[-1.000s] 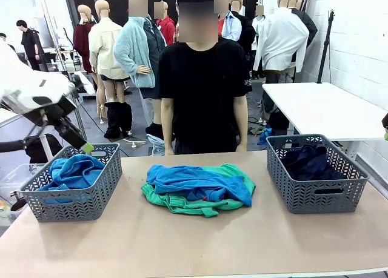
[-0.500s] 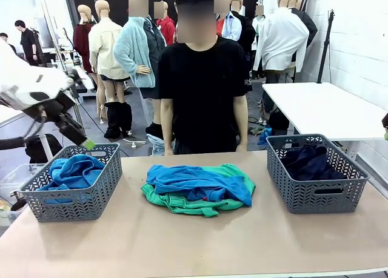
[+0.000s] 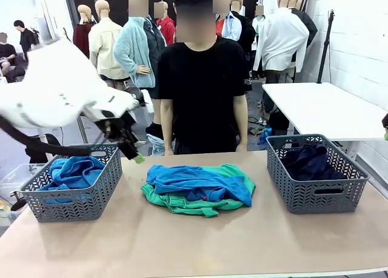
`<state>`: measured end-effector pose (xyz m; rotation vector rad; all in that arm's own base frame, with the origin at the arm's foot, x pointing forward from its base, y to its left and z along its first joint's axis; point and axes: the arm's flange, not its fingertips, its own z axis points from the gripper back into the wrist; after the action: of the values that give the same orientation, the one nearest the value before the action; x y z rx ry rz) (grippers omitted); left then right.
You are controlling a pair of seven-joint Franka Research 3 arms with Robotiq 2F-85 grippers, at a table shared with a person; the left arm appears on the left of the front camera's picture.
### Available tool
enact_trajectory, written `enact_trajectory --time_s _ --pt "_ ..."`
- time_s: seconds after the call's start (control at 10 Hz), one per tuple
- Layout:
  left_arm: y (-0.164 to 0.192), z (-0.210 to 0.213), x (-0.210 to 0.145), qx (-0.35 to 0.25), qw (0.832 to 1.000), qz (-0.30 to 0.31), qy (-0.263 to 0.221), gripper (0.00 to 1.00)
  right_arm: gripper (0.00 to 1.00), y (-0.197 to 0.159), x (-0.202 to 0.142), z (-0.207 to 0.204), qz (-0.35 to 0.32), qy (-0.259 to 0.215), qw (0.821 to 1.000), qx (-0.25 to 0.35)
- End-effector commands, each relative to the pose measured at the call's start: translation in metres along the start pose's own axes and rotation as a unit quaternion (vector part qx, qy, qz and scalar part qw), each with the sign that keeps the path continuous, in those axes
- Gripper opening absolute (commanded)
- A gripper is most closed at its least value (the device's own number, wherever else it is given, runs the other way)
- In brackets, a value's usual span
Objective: Sort the tops and bottoms.
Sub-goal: Lift clothes from the center of the table with your left hand.
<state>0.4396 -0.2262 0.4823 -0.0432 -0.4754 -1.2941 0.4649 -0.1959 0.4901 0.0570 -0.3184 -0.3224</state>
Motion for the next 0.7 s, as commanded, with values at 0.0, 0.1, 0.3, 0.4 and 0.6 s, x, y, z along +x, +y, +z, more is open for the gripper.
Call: enact_trajectory --time_s 0.0,0.1,0.3,0.4,0.6 --pt "0.018 -0.033 0.016 -0.040 0.998 -0.049 0.021 1.00 1.00 0.001 0.000 0.002 -0.005 0.006 1.000 -0.008" --pt "0.017 -0.059 0.020 -0.051 0.996 -0.062 0.036 1.00 1.00 0.001 0.000 0.002 -0.005 0.006 1.000 -0.008" --pt "0.023 -0.084 0.021 -0.031 0.996 -0.080 0.039 1.00 1.00 0.001 0.000 0.002 -0.005 0.006 1.000 -0.008" --pt "0.023 -0.093 0.022 -0.028 0.995 -0.085 0.036 1.00 1.00 0.001 0.000 0.002 -0.005 0.006 1.000 -0.008" --pt "0.021 -0.112 0.025 -0.024 0.995 -0.092 0.025 1.00 1.00 0.001 0.000 0.002 -0.005 0.006 1.000 -0.008"
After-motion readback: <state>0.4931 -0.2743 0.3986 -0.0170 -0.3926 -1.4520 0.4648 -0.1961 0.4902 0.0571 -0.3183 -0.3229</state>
